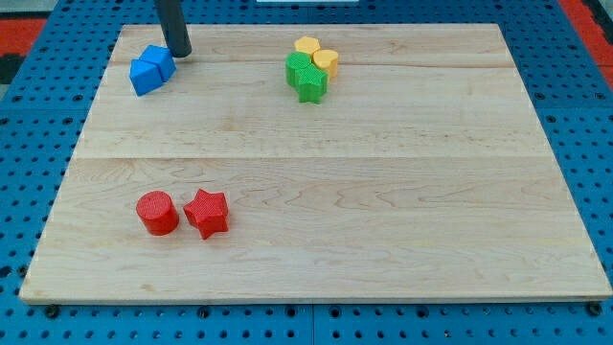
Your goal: Slide the blue cube along with the blue triangle towards the center left
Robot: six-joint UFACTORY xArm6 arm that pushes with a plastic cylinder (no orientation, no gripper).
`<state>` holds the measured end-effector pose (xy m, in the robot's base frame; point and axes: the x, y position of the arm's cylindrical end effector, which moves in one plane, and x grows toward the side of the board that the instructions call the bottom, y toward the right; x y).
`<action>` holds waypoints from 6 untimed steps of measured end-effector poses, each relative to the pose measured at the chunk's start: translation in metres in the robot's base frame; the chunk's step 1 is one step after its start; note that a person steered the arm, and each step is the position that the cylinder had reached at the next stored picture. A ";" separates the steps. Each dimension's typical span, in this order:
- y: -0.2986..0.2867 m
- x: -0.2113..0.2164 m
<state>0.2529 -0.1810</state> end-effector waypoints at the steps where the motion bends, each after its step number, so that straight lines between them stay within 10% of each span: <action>1: 0.004 0.007; 6: -0.030 0.039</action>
